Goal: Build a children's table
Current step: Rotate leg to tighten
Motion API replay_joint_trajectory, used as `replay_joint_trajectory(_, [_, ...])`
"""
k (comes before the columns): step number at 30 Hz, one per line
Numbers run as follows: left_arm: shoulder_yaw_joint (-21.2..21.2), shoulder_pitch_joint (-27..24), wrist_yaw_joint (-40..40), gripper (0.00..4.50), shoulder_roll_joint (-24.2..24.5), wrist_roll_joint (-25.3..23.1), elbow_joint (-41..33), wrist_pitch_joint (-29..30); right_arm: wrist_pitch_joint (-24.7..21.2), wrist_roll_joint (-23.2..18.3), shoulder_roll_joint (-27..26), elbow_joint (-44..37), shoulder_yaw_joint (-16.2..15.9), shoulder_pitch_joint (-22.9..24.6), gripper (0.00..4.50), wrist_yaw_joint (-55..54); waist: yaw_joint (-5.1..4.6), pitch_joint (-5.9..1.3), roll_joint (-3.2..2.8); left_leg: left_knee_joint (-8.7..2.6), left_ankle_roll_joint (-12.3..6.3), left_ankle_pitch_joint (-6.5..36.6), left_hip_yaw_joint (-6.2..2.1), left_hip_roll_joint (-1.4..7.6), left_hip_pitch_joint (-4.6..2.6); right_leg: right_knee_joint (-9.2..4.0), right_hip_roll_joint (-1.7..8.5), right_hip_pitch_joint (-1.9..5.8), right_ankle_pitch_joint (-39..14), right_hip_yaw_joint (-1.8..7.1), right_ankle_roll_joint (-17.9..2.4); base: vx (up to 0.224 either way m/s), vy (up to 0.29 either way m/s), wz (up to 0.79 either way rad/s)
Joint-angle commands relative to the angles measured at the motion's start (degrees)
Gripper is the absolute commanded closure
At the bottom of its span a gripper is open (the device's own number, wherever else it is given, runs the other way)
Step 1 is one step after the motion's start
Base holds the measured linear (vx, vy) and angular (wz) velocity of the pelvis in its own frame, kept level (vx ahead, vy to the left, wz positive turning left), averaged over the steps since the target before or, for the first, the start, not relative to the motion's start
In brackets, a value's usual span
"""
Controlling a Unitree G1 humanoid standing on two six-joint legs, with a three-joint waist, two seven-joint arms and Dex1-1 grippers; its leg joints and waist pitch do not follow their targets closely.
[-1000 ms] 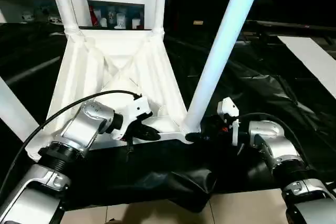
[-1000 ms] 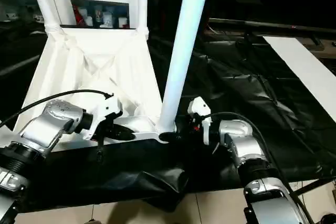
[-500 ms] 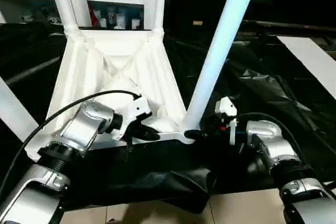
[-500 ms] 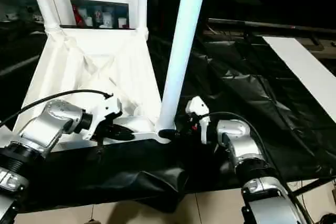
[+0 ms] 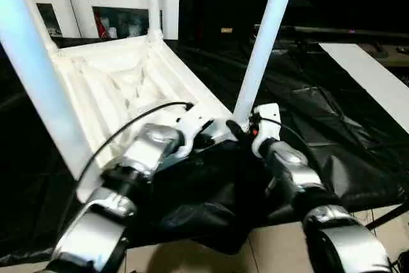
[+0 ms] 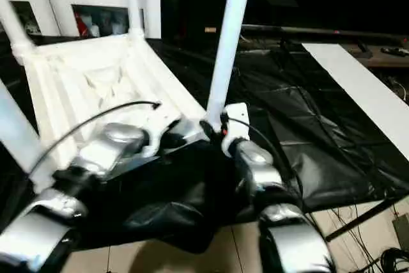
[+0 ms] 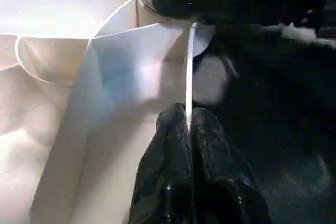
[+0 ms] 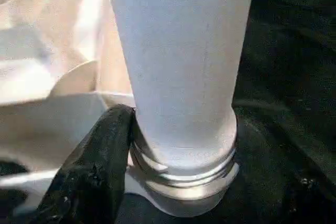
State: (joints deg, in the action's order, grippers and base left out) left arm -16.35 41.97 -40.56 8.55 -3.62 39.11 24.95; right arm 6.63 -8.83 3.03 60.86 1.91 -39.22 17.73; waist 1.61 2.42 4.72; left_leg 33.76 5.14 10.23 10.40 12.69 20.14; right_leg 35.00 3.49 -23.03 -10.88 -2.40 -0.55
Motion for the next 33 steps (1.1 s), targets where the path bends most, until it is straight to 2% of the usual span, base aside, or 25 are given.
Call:
replay_joint_trajectory(1, [-1.9,-0.4,0.9,4.50,-1.4,-1.7,2.8,-0.4,1.7,2.3,-1.6,2.1,-1.4,-0.5,1.87,2.2,-0.07,-2.87,-0.47,-4.21,0.41,19.4,-0.21,0.26,-0.31,-5.47,3.51,1.33,-22.0,1.86,-7.7,0.000,0.000,0.00])
replay_joint_trajectory(2, [-2.2,-0.2,1.1,4.50,-1.2,-2.2,3.2,-0.8,4.9,2.5,-2.3,0.9,-2.2,-0.5,1.87,6.2,-0.02,-2.94,-0.46,-4.22,0.02,18.9,-0.21,0.34,-0.18,-5.36,3.53,1.48,-20.8,1.87,-8.1,0.000,0.000,0.00])
replay_joint_trajectory(3, [-2.2,-0.2,1.1,4.50,-1.2,-2.2,3.2,-0.9,5.2,2.6,-2.3,0.8,-2.2,-0.5,1.31,6.5,0.06,-2.94,-0.47,-4.23,-0.12,18.4,-0.16,0.40,-0.15,-5.30,3.55,1.52,-19.9,1.91,-8.3,0.000,0.000,0.00])
replay_joint_trajectory(4, [-2.1,-0.2,1.0,4.50,-0.9,-2.3,3.2,-0.9,6.9,2.5,-2.4,-0.3,-2.6,-0.2,1.17,9.2,0.23,-2.96,-0.24,-4.18,-0.70,16.6,0.00,0.34,0.05,-4.95,3.45,1.79,-17.2,1.95,-9.2,0.000,0.000,0.00])
replay_joint_trajectory(6, [-2.0,0.2,1.3,4.50,-0.5,-2.7,4.0,-1.4,8.5,2.1,-2.4,-1.1,-2.7,-0.1,1.11,11.9,0.28,-2.94,-0.21,-4.16,-1.09,16.4,0.08,0.36,0.06,-4.97,3.50,1.76,-17.0,1.95,-9.6,0.000,0.000,0.00])
replay_joint_trajectory(10, [-2.4,0.3,0.3,4.50,1.0,-3.0,3.9,-2.1,8.4,0.8,-0.8,-1.9,-2.7,-0.3,0.68,15.5,-0.05,-2.77,-0.17,-4.47,-1.25,16.8,-0.31,0.36,0.60,-5.24,3.67,2.18,-21.4,1.65,-8.2,0.000,0.000,0.00])
replay_joint_trajectory(11, [-2.5,0.2,-0.1,4.50,1.4,-3.0,3.7,-2.1,8.0,0.2,-0.3,-2.3,-2.6,-0.3,0.62,17.0,-0.07,-2.78,-0.19,-4.47,-1.22,16.7,-0.30,0.41,0.52,-5.31,3.70,2.09,-21.7,1.69,-8.2,0.000,0.000,0.00])
replay_joint_trajectory(12, [-3.1,-0.2,-2.1,4.50,2.5,-3.4,2.8,-3.1,7.1,-0.3,1.1,-3.2,-2.9,0.1,0.53,21.1,-0.04,-2.79,-0.19,-4.36,-1.57,16.8,-0.28,0.50,0.22,-5.39,3.67,1.94,-21.1,1.75,-8.8,0.000,0.000,0.00])
replay_joint_trajectory(13, [-4.0,-1.3,-5.5,4.50,4.3,-3.7,0.8,-4.2,5.3,-0.3,4.3,-4.6,-4.0,1.0,0.40,28.1,-0.07,-2.88,-0.11,-4.31,-1.75,16.4,-0.20,0.51,0.31,-5.27,3.62,2.03,-20.1,1.83,-9.2,0.000,0.000,0.00])
replay_joint_trajectory(14, [-4.2,-1.7,-7.1,4.50,4.9,-3.5,0.1,-4.5,5.0,0.0,5.4,-5.1,-4.6,1.5,0.40,30.1,0.03,-2.97,-0.10,-4.28,-2.34,15.1,-0.25,0.58,0.66,-4.90,3.63,2.43,-17.5,1.82,-10.0,0.000,0.000,0.00])
replay_joint_trajectory(15, [-4.4,-2.0,-8.0,4.50,5.3,-3.4,-0.4,-4.7,4.8,0.2,6.2,-5.4,-4.9,1.8,0.40,31.4,0.09,-2.93,-0.01,-4.26,-2.72,14.6,-0.19,0.63,0.61,-4.92,3.50,2.45,-16.5,1.72,-10.4,0.000,0.000,0.00])
replay_joint_trajectory(16, [-4.9,-3.1,-11.7,4.50,7.1,-2.5,-2.3,-4.6,4.0,0.9,9.6,-7.0,-6.7,3.2,0.40,38.0,0.10,-3.00,-0.13,-4.06,-3.18,13.5,-0.03,0.69,0.51,-4.72,3.56,2.42,-14.6,1.81,-11.2,0.000,0.000,0.00])
replay_joint_trajectory(17, [-5.0,-3.1,-12.0,4.50,7.2,-2.5,-2.4,-4.7,3.9,0.9,9.7,-7.1,-6.7,3.3,0.40,38.2,0.12,-3.04,-0.07,-3.99,-3.63,13.0,0.03,0.61,0.65,-4.67,3.63,2.53,-13.9,1.82,-11.5,0.000,0.000,0.00])
replay_joint_trajectory(19, [-6.4,-5.1,-20.5,4.50,10.7,-0.7,-5.2,-8.8,2.4,0.0,13.9,-10.0,-7.3,5.1,0.40,45.7,0.55,-3.14,-0.12,-3.96,-4.38,10.9,0.11,0.65,0.58,-4.35,3.55,2.60,-11.1,1.83,-12.6,0.000,0.000,0.00])
replay_joint_trajectory(21, [-6.5,-5.6,-22.4,4.50,11.4,0.0,-6.2,-8.9,1.9,-0.4,14.6,-10.5,-7.3,5.4,0.40,46.9,0.67,-3.11,-0.12,-3.96,-4.31,10.3,0.22,0.80,0.35,-4.21,3.59,2.43,-9.9,1.90,-13.2,0.000,0.000,0.00])
replay_joint_trajectory(22, [-6.7,-6.1,-23.9,4.50,12.0,0.6,-7.0,-8.9,1.6,-0.6,15.1,-10.9,-7.2,5.6,0.40,47.9,0.82,-3.21,-0.36,-3.94,-4.04,10.0,0.33,0.93,-0.04,-3.92,3.55,2.27,-7.9,1.92,-14.4,0.000,0.000,0.00])
replay_joint_trajectory(23, [-6.8,-6.5,-25.2,4.50,12.6,1.2,-7.7,-9.0,1.4,-0.8,15.6,-11.3,-7.2,5.8,0.40,48.8,0.79,-3.11,-0.40,-3.99,-4.00,10.2,0.33,0.88,0.02,-3.89,3.46,2.28,-7.7,1.89,-14.7,0.000,0.000,0.00])
replay_joint_trajectory(25, [-7.4,-7.9,-29.6,4.50,14.3,2.9,-10.1,-9.4,1.0,-1.2,16.5,-12.2,-7.5,6.2,0.40,51.1,0.97,-3.05,-0.36,-4.15,-3.54,10.9,0.23,0.98,0.06,-3.87,3.58,2.49,-8.6,1.85,-14.5,0.000,0.000,0.00])
replay_joint_trajectory(26, [-7.7,-8.3,-30.7,4.50,14.9,3.0,-11.0,-9.2,0.8,-1.3,16.7,-12.6,-7.6,6.4,0.40,51.8,1.07,-3.04,-0.49,-4.19,-3.25,11.0,0.30,1.03,-0.21,-3.90,3.55,2.24,-8.6,1.87,-14.6,0.000,0.000,0.00])
replay_joint_trajectory(27, [-7.6,-8.7,-31.5,4.50,15.5,3.1,-12.1,-8.7,0.7,-1.3,16.8,-13.5,-8.0,6.5,0.40,52.8,1.16,-2.97,-0.33,-4.21,-3.05,11.5,0.36,1.06,-0.20,-3.93,3.53,2.24,-9.0,1.89,-14.6,0.000,0.000,0.00])
replay_joint_trajectory(30, [-7.3,-9.1,-32.7,4.50,15.9,3.7,-13.6,-7.7,0.2,-1.0,16.4,-13.5,-8.7,6.2,0.40,53.6,1.69,-2.87,-0.35,-4.30,-2.40,12.2,0.40,1.14,-0.48,-4.06,3.69,2.03,-11.0,2.00,-13.8,0.000,0.000,0.00])
replay_joint_trajectory(33, [-7.2,-9.4,-32.9,4.50,16.0,3.9,-14.4,-7.7,0.2,-0.1,15.9,-13.5,-9.8,6.1,0.40,54.3,1.78,-2.80,-0.10,-4.36,-1.85,12.5,0.38,1.02,-0.28,-4.17,3.69,2.11,-12.5,2.03,-13.1,0.000,0.000,0.00])
